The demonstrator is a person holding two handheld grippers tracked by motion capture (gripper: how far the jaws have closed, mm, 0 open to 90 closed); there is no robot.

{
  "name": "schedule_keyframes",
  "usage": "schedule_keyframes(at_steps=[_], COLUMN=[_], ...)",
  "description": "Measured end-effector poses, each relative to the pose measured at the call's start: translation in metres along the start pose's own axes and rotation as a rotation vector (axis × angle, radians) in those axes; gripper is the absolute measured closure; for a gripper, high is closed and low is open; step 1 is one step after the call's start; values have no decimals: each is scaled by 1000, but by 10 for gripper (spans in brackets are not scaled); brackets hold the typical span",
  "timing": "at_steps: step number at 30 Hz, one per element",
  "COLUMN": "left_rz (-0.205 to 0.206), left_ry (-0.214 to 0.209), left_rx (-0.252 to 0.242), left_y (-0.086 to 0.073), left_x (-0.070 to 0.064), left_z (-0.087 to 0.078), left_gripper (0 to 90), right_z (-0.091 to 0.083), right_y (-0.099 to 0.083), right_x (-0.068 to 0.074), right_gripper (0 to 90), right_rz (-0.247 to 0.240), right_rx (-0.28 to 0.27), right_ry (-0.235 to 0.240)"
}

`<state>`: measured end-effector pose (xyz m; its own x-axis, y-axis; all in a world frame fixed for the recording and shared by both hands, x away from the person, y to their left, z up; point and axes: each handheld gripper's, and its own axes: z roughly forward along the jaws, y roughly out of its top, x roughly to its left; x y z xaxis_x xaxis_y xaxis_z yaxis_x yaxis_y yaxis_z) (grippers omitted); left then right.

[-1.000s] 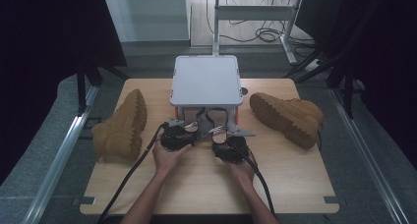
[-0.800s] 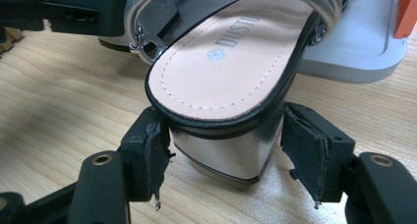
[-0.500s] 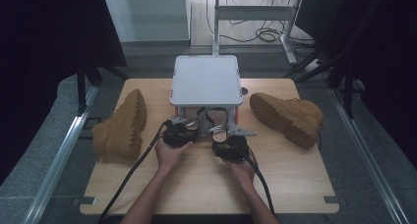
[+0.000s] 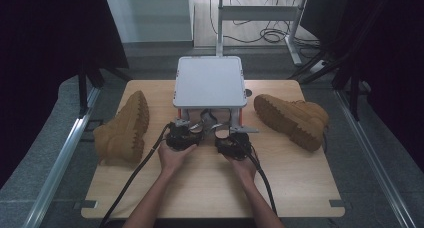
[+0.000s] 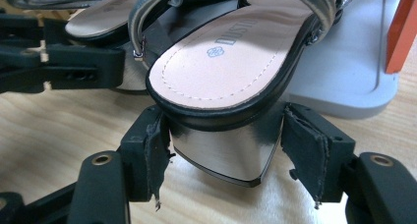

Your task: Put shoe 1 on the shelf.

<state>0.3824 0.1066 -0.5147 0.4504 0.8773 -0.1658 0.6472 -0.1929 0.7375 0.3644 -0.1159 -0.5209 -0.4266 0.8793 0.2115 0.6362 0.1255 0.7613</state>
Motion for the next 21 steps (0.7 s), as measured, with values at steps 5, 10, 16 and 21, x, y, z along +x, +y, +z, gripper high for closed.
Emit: schedule_keyframes(at_steps=[5,10,16,21], left_rz=[-5,-4,-5,-5], left_ry=[-2,-2,0,2], left_rx=[-1,0,-4,-6], left_y=[0,-1,-1,-1], left_x=[0,0,-1,-1], left_z=[1,1,1,1], left_gripper=[409,410,410,410], right_z=[5,10,16,22], right_y=[6,9,14,20], right_x=[-3,-5,-8,-11], right_gripper=[363,363,363,362], right_rz=[6,11,14,22], right_rx=[-6,-8,-16,-27], right_ry=[-4,-11,-19,-24])
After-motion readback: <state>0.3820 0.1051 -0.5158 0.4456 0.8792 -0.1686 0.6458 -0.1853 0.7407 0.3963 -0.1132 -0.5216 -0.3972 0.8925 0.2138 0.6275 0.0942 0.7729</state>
